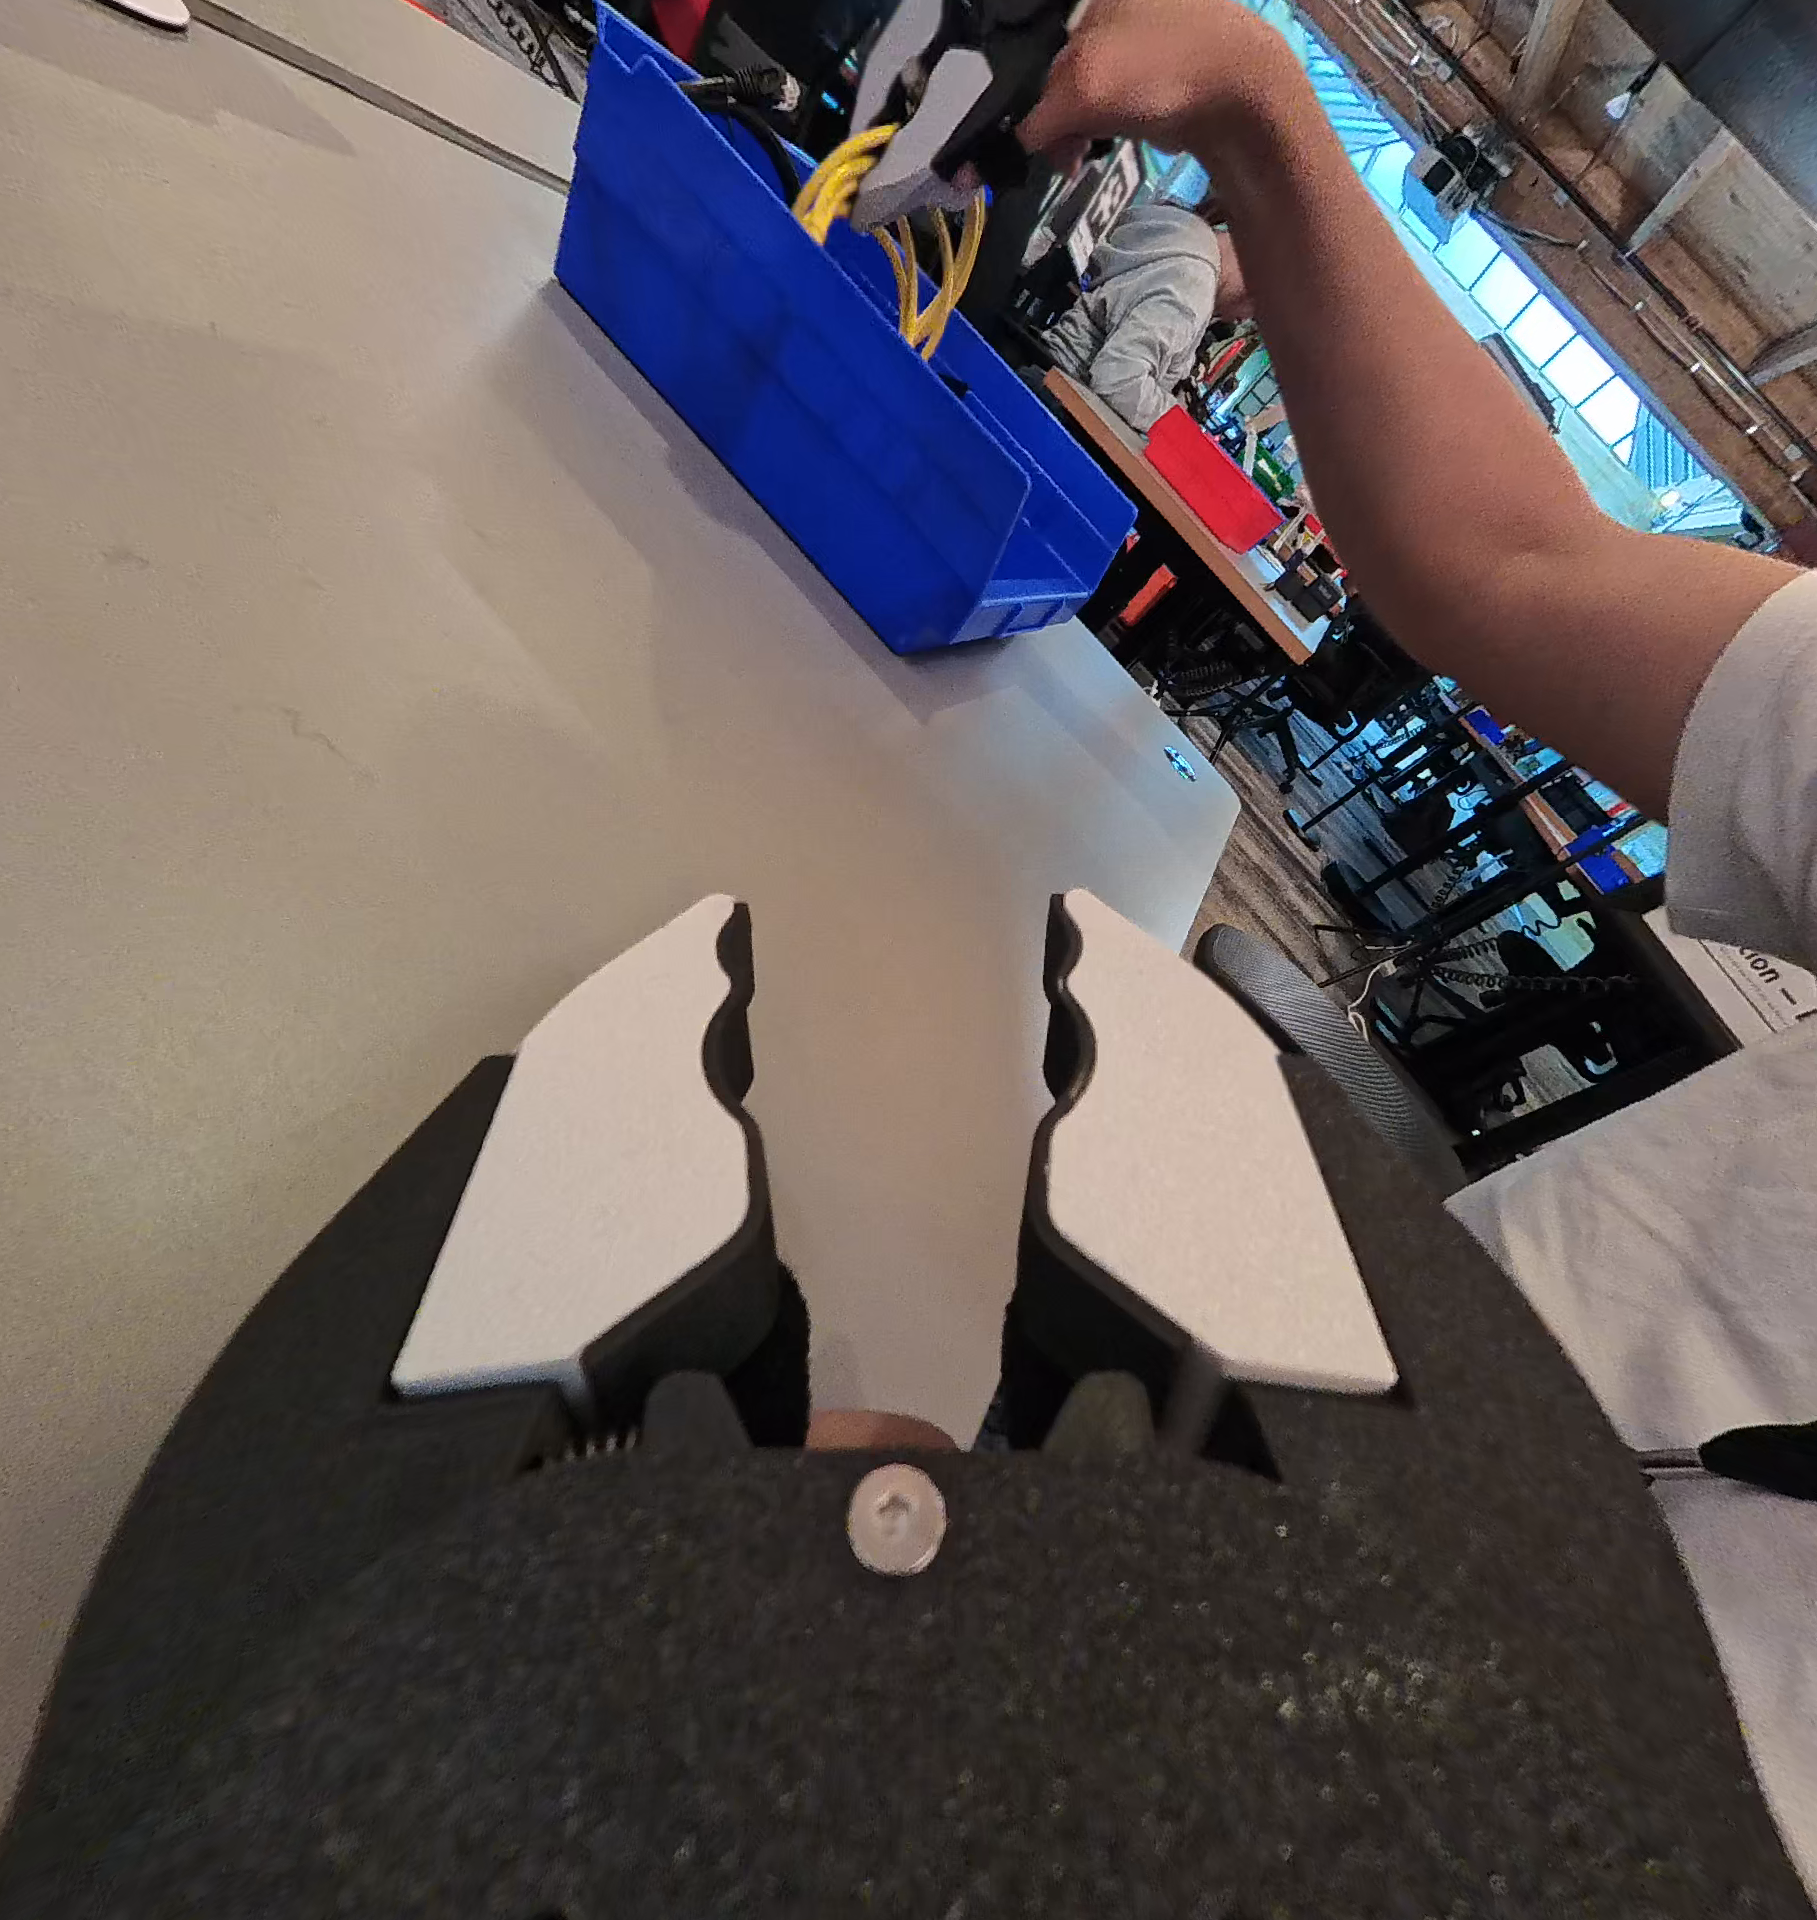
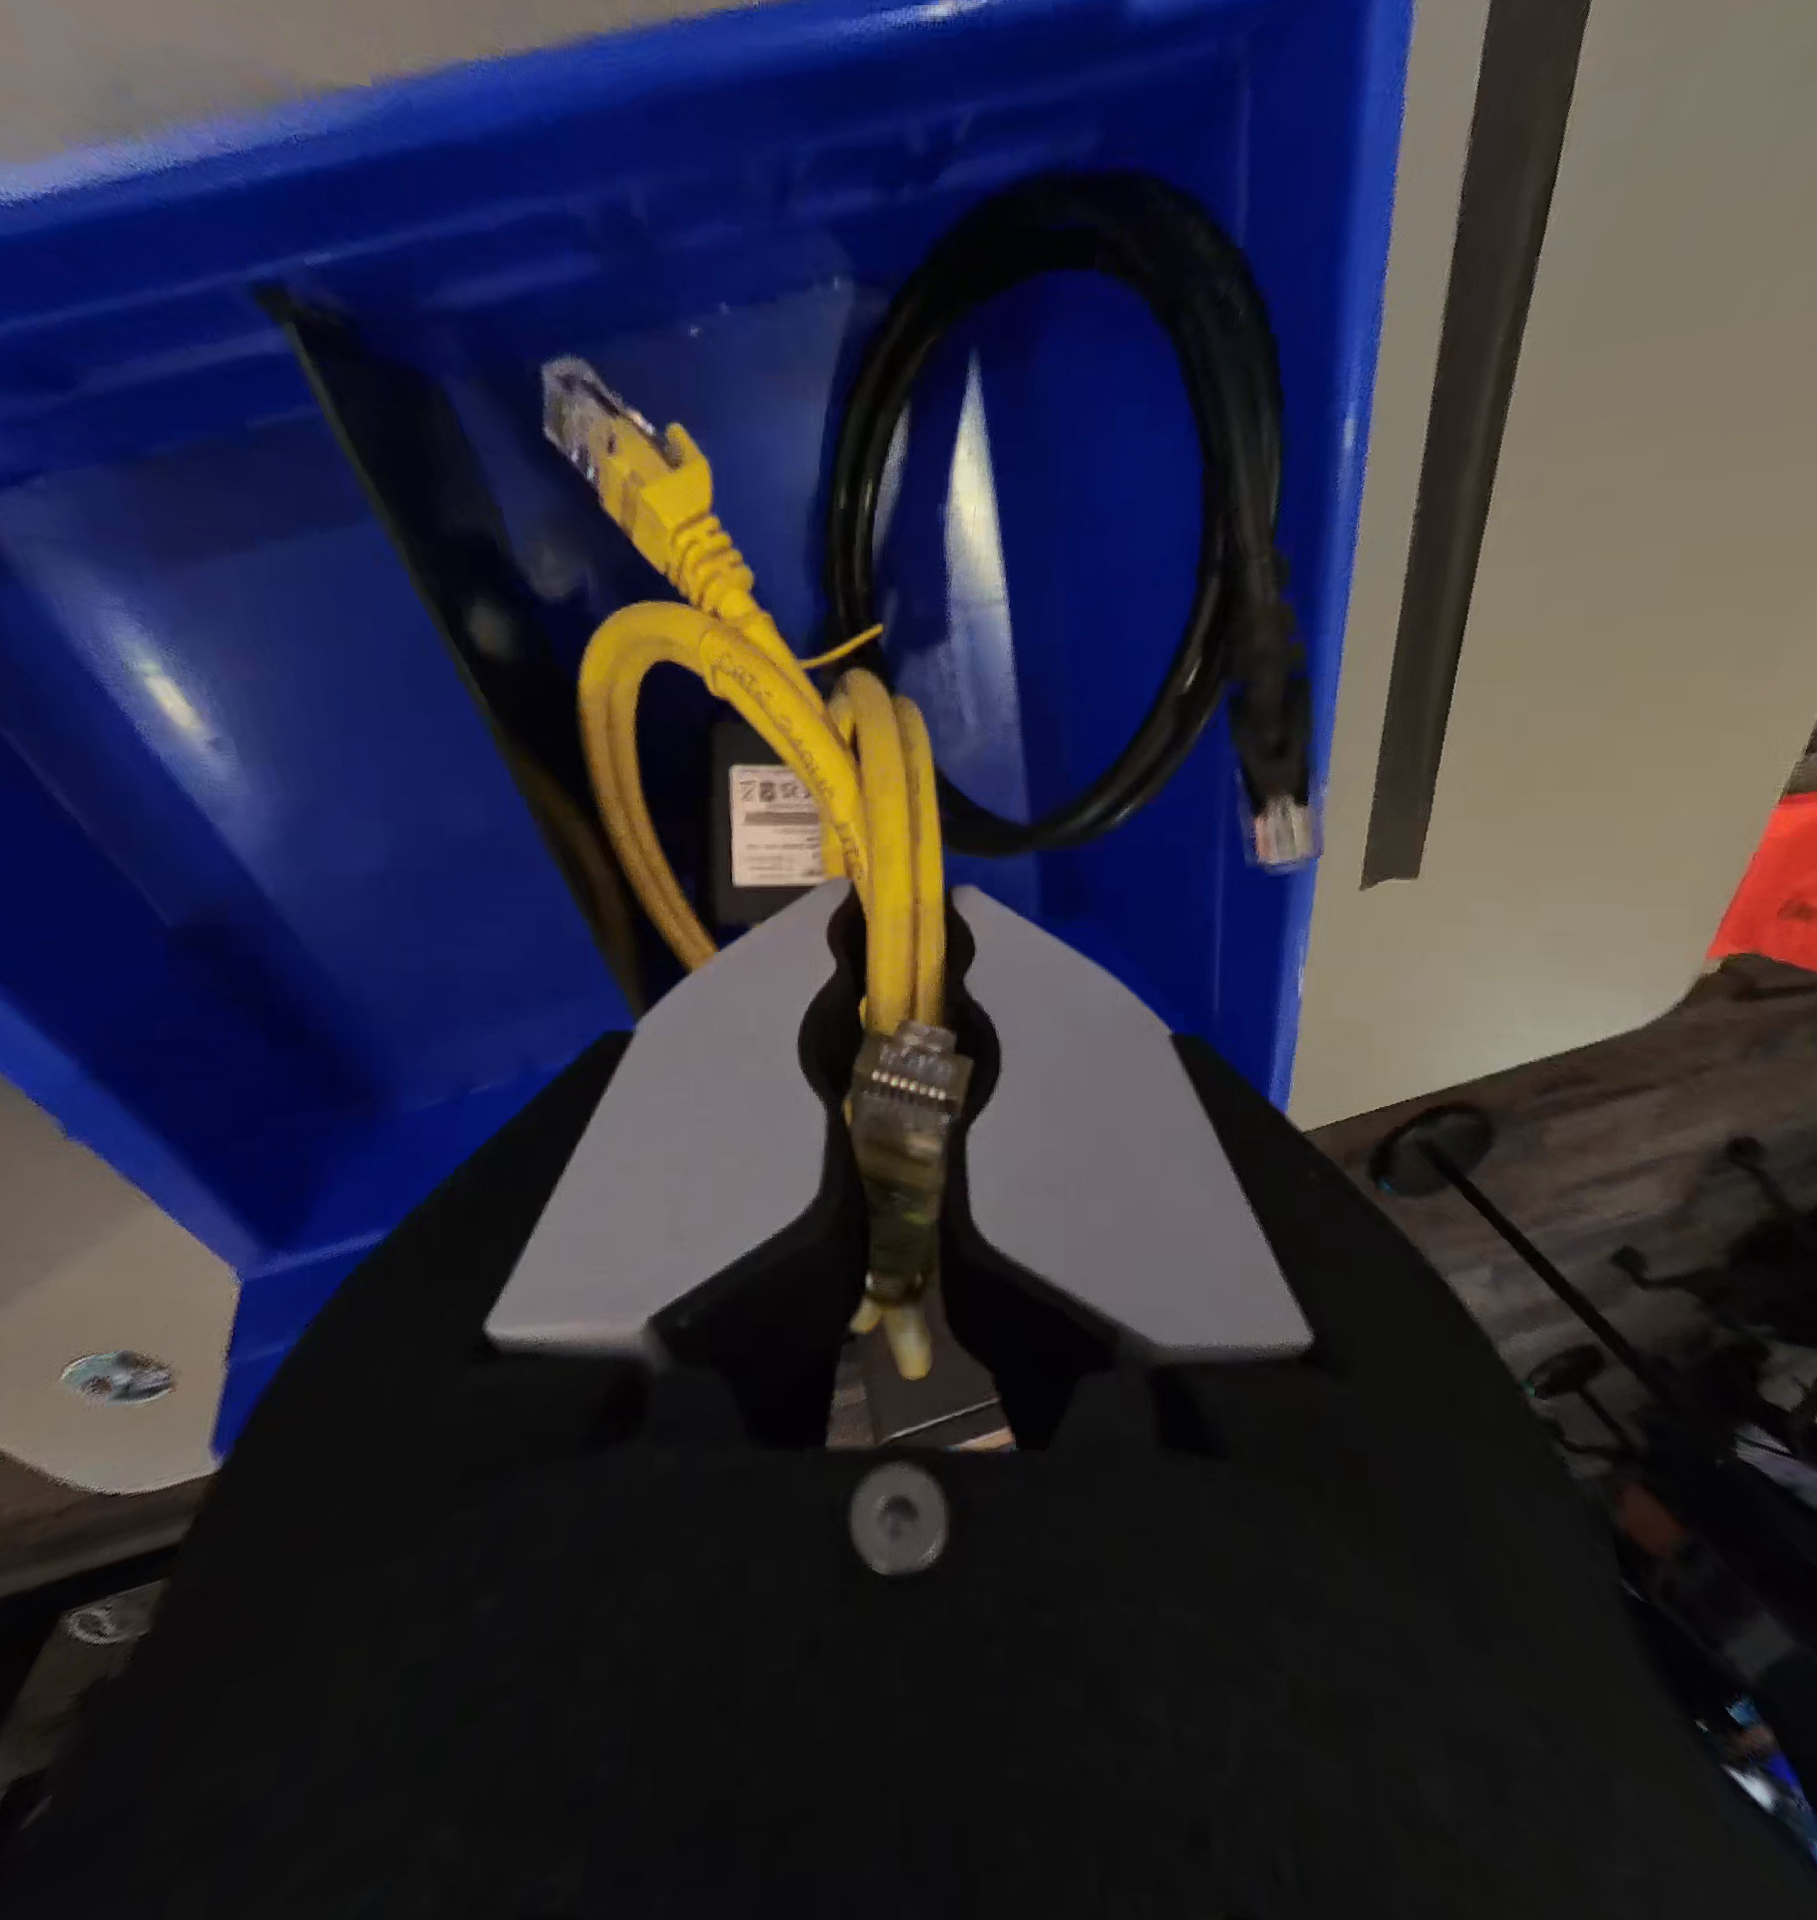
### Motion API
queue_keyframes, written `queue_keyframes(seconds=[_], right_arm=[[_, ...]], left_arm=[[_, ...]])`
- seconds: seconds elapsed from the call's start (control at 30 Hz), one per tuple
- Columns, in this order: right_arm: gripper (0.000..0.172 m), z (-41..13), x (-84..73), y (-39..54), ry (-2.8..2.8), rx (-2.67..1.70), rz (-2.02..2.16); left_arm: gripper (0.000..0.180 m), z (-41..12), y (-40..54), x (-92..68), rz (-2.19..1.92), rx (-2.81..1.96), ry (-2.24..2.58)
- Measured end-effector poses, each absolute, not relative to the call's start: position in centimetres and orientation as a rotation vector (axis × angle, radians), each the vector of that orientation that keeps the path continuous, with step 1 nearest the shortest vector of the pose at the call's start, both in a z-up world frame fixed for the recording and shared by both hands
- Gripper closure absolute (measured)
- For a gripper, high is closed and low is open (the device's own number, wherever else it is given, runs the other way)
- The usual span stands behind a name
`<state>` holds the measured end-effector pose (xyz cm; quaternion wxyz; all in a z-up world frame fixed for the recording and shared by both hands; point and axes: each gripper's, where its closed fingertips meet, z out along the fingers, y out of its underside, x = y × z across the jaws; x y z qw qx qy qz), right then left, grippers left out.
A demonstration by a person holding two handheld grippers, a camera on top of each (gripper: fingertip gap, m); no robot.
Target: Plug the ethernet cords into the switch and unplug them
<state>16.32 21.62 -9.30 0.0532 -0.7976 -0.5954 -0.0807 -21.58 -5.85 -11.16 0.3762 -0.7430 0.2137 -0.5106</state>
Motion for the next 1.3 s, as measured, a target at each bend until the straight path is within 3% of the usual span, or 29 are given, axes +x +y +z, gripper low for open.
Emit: queue_keyframes(seconds=[0.13, 0.23, 0.4, 0.8, 0.97, 1.1, 1.3], right_arm=[[0.157, -9.9, 17.4, 24.3, -1.742, -2.410, -0.398], [0.131, -9.8, 19.1, 26.8, -1.577, -2.441, -0.449], [0.109, -8.7, 20.5, 26.4, -1.432, -2.482, -0.421], [0.087, -7.3, 21.0, 18.4, -1.335, -2.370, -0.427], [0.086, -3.1, 20.8, 15.3, -1.057, -2.260, -0.365], [0.103, -0.1, 19.4, 12.0, -0.685, -2.130, -0.169], [0.102, -1.8, 16.4, 7.7, -0.246, -2.002, 0.022]], left_arm=[[0.127, -11.2, -5.8, -21.5, -1.314, -1.907, 0.541], [0.127, -11.1, -5.7, -21.5, -1.306, -1.904, 0.541], [0.127, -11.0, -5.6, -21.9, -1.285, -1.899, 0.532], [0.127, -9.8, -3.4, -24.9, -1.094, -1.840, 0.454], [0.126, -8.1, -1.6, -28.3, -0.841, -1.759, 0.361], [0.133, -6.5, -0.5, -32.5, -0.621, -1.704, 0.228], [0.132, -7.3, 1.0, -38.6, -0.346, -1.770, 0.057]])
